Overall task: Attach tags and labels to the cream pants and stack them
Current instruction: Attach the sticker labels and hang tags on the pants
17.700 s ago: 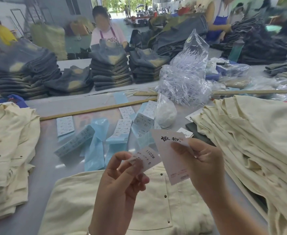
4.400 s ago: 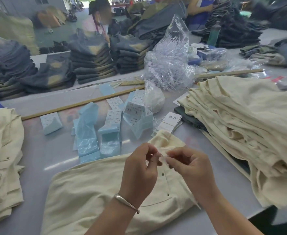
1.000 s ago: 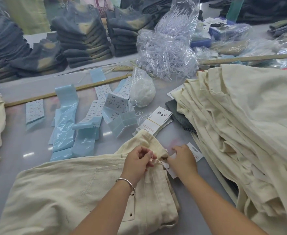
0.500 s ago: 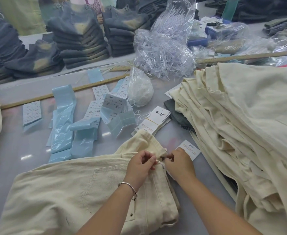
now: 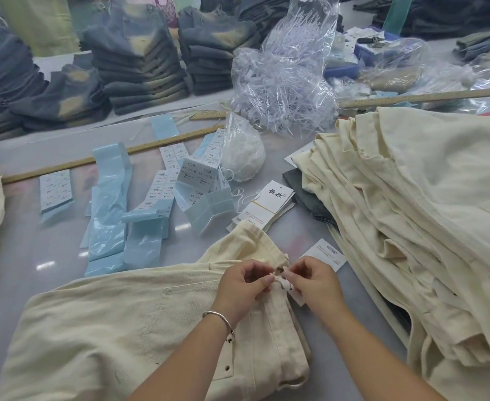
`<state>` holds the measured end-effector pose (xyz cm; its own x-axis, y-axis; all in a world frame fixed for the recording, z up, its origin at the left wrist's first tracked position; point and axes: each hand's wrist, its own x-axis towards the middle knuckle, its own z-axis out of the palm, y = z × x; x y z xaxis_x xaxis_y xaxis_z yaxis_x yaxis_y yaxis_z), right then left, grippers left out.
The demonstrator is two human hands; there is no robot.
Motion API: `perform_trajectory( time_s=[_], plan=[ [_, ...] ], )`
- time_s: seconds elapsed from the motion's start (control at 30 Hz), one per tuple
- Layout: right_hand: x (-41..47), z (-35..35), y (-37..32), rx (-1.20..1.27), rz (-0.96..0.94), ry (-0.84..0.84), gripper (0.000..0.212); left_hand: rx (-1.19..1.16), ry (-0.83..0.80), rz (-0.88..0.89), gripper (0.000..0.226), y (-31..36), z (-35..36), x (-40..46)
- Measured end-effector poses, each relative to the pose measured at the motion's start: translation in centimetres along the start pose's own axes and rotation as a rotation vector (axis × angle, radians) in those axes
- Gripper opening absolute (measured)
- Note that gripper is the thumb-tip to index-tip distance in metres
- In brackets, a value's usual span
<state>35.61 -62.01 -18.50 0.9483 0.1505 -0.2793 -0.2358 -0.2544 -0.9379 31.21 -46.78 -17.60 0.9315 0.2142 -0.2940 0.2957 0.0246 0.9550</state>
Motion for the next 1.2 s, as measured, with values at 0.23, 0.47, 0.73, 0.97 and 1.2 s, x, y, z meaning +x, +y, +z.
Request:
perform_trajectory(
  time_s=[0.23, 0.47, 0.73, 0.97, 1.2],
  plan=[
    [-0.6, -0.1, -1.4, 0.723, 0.386, -0.255, 0.022, 0.045, -0.023, 0.07, 0.02, 1.1, 0.3, -0.3],
    [-0.3, -0.1, -1.6, 0.74, 0.442, -0.271, 0.012, 0.165, 0.035, 0.098, 0.024, 1.5, 0.2, -0.4],
    [-0.7, -0.2, -2.4, 0.433, 0.173, -0.249, 0.005, 0.248, 0.019, 0.174, 0.02, 1.8, 0.2, -0.7],
    [-0.3, -0.9, -2.6, 0.121, -0.123, -0.251, 0.006, 0.275, 0.018, 0.183, 0.017, 1.6, -0.2, -0.7],
    [-0.1, -0.3, -2.3, 0.432, 0.144, -0.247, 0.015, 0.199, 0.064, 0.168, 0.007, 1.7, 0.3, -1.0]
  ],
)
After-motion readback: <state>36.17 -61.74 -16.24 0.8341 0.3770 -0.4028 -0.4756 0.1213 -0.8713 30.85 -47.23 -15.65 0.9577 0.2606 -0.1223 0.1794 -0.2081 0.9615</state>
